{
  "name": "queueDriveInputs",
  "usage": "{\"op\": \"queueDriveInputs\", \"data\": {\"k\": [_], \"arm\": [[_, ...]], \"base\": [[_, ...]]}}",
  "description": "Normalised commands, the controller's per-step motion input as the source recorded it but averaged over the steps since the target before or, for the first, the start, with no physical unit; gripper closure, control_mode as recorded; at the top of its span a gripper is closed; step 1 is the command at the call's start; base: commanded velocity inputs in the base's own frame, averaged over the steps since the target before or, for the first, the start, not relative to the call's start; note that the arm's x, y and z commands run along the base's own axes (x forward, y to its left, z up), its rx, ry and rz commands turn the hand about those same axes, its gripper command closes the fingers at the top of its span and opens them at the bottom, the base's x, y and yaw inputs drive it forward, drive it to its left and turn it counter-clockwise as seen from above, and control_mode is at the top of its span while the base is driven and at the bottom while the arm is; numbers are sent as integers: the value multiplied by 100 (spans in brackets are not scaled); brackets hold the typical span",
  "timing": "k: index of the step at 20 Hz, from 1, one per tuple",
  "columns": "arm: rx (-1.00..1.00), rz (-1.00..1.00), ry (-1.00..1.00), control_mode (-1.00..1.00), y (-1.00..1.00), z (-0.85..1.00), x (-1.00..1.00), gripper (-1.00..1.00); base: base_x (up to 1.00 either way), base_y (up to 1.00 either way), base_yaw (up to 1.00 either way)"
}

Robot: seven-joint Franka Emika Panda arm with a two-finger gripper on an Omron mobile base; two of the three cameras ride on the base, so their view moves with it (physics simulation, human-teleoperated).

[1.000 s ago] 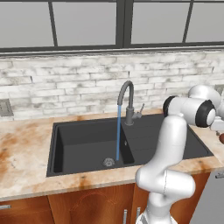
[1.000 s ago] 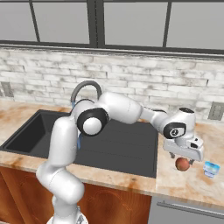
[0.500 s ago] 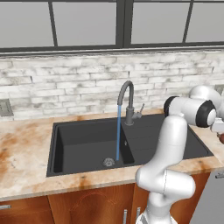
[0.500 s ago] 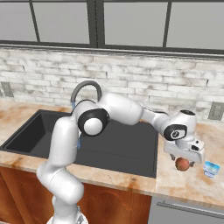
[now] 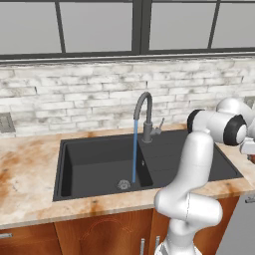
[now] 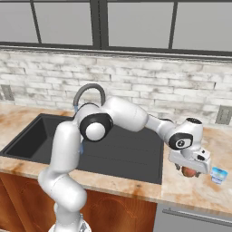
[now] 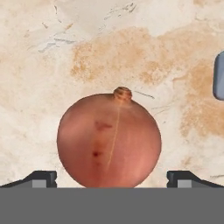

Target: Turn on the sink faucet. Then move the onion from the counter to the sink. Turn off the sink. Move the vegetable from the sink to the pot next to the stove. Finally move the pot to the front right burner.

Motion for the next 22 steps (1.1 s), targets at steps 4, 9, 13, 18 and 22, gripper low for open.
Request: {"op": "queueDriveInputs", "data": {"k": [4,9,13,18,22], "arm": [[0,5,-4,-100,0,-2,6,-100],[0,6,-5,-100,-2,-1,2,-100],[0,4,-4,-100,-1,-9,0,-100],[0,5,-4,-100,-3,-14,4,-100],[0,6,-2,-100,0,-6,17,-100]], "base": [[0,0,0],[0,0,0],[0,0,0],[0,0,0],[0,0,0]]}}
